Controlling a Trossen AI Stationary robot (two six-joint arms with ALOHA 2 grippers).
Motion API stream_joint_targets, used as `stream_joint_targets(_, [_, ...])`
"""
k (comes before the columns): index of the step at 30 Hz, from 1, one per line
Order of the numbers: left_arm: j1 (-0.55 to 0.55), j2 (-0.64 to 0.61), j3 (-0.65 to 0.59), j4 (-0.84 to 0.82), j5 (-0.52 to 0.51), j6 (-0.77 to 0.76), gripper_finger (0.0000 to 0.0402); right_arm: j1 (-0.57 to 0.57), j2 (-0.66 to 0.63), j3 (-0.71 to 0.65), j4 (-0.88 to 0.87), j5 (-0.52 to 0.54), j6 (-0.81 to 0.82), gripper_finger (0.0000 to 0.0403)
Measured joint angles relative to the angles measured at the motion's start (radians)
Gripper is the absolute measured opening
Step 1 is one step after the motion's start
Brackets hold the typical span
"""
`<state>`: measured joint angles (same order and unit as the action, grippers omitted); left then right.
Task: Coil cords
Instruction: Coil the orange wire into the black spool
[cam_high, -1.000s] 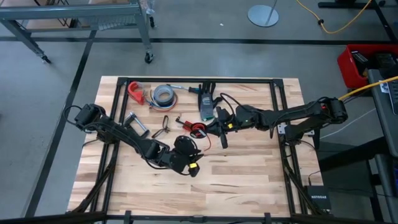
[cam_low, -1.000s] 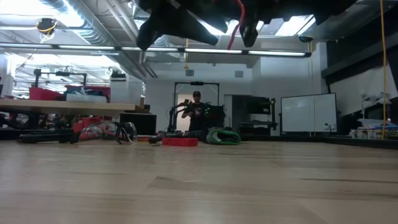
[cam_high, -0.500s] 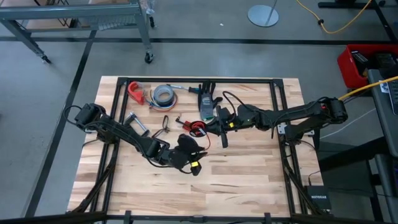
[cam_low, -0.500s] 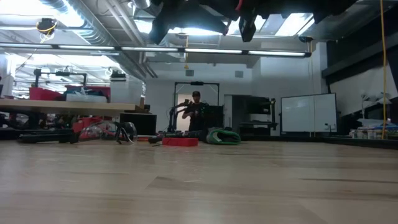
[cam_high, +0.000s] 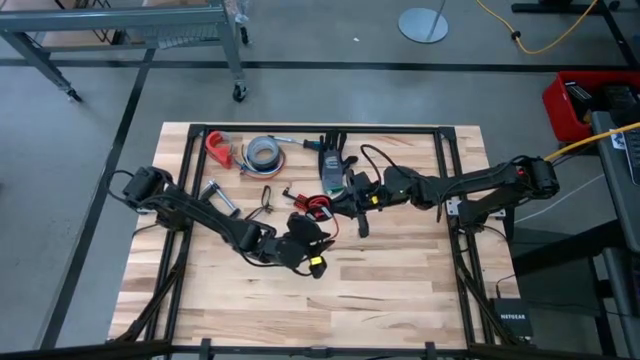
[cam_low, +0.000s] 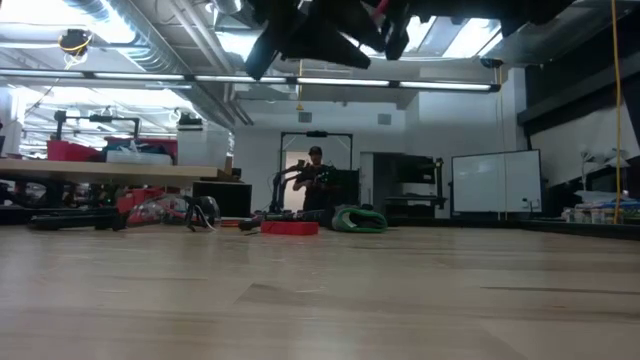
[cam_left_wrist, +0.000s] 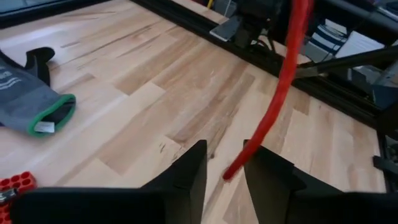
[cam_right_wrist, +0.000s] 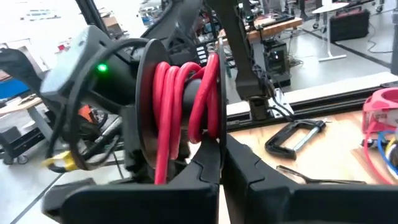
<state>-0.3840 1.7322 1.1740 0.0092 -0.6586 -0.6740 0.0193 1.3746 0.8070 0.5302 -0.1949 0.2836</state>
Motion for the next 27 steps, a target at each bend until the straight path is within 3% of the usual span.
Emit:
stream_joint_targets(8, [-0.027,0.012,0.0,-0.01,-0.01,-0.025,0.001,0.0,0.0,0.0,-0.082,-0.011,0.0,0.0003])
stream_joint_targets(17, [-0.078,0.011,0.0,-0.069,-0.083,-0.106,0.0005,0.0,0.0,-0.001,-0.171,-0.119,0.0,0.0003])
stream_joint_targets(27, [-0.118,0.011,0.0,-0.183,-0.086,-0.251,0.0002,0.0,0.0,-0.001,-0.37,-0.241,-0.004,0.0003])
